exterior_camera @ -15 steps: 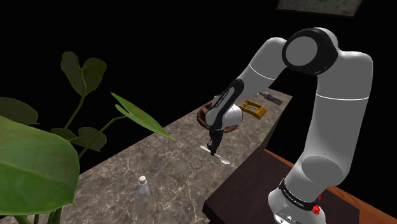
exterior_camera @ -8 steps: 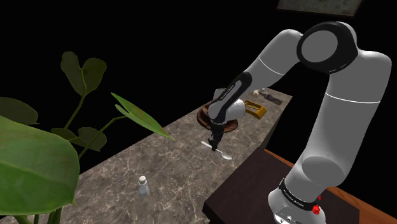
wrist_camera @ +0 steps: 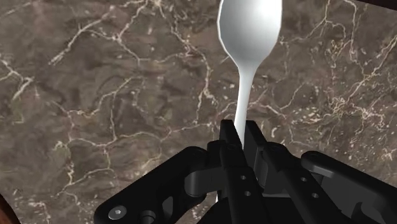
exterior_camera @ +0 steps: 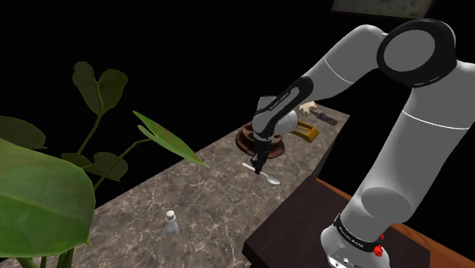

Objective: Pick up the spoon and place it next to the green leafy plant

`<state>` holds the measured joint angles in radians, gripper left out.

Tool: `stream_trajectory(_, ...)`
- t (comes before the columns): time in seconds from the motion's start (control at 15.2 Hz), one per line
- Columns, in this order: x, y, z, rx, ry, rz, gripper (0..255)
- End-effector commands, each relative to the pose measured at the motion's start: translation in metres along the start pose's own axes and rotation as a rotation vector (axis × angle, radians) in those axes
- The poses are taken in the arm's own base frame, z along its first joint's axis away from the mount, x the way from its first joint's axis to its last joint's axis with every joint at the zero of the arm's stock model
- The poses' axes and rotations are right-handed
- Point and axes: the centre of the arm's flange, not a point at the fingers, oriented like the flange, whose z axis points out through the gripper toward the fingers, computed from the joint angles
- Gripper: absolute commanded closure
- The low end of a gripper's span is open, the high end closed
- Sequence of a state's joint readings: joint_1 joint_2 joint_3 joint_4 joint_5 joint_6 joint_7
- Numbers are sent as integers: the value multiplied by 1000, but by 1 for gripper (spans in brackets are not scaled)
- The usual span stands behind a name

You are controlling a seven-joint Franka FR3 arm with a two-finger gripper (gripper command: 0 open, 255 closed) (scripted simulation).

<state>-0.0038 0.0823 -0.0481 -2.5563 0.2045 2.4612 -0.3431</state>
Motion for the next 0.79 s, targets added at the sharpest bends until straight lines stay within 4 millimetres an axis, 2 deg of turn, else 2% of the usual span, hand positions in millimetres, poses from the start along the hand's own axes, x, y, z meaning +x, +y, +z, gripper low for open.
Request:
stream_trajectory(0.0,-2,-2,-11,0,0,0,255)
stream_trajectory(0.73,-10,-11,-68,0,0,0,255)
